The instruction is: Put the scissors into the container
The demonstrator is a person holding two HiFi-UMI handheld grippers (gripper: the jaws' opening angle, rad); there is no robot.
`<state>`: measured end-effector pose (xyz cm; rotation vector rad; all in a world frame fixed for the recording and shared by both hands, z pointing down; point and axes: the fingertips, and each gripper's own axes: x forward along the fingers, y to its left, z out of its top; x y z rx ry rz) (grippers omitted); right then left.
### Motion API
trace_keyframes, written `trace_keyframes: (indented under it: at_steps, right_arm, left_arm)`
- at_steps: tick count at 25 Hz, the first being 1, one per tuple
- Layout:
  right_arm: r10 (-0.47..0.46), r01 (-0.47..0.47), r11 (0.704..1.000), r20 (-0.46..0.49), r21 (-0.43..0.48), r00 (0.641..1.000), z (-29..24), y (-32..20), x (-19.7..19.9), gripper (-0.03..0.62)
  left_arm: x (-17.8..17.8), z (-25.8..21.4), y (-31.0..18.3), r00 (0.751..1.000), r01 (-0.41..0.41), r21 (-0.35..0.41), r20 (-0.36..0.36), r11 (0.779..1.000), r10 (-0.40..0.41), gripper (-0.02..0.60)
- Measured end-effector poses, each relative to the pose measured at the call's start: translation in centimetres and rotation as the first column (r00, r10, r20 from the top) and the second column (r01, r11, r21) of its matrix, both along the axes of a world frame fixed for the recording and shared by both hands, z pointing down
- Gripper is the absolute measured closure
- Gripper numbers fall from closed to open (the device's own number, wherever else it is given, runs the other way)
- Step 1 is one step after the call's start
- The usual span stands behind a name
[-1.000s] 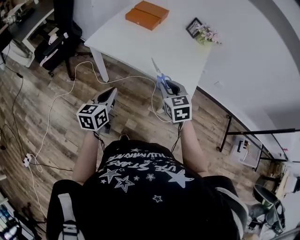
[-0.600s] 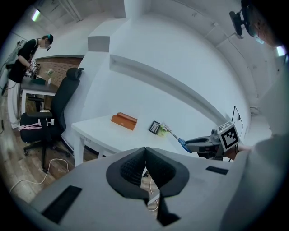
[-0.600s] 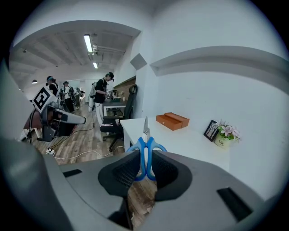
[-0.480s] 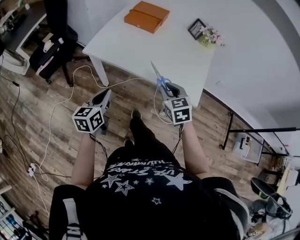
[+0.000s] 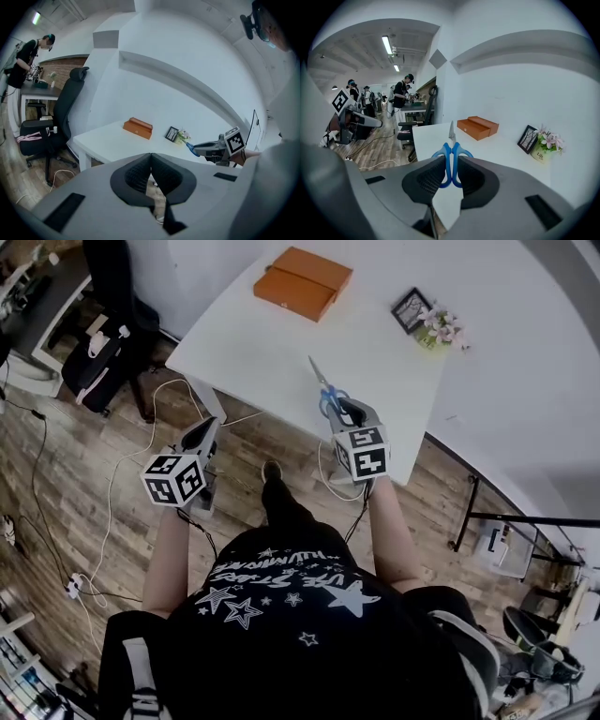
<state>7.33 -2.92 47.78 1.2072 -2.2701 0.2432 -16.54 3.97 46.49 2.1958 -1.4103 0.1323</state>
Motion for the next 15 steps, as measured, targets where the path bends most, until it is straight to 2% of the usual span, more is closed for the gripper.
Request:
trace_keyframes:
  at_steps: [9,15]
  right_arm:
    - [-0.006,0.006,1.000,-0.012,0.031,1.000,-1.9,-14.0,1.5,0.491]
    - [-0.016,0.017,0.999,-0.029,0.036,0.999,-2.9,-21.7,2.3,0.491]
  left_arm:
    - [1.9,-1.6,-14.3,0.999,-0.036,0.015,0.026,0.999,0.035,0.561]
    - [2.8,-2.4,-21.5,0.998,-0.049,0.017,0.036,0.999,0.049,0.561]
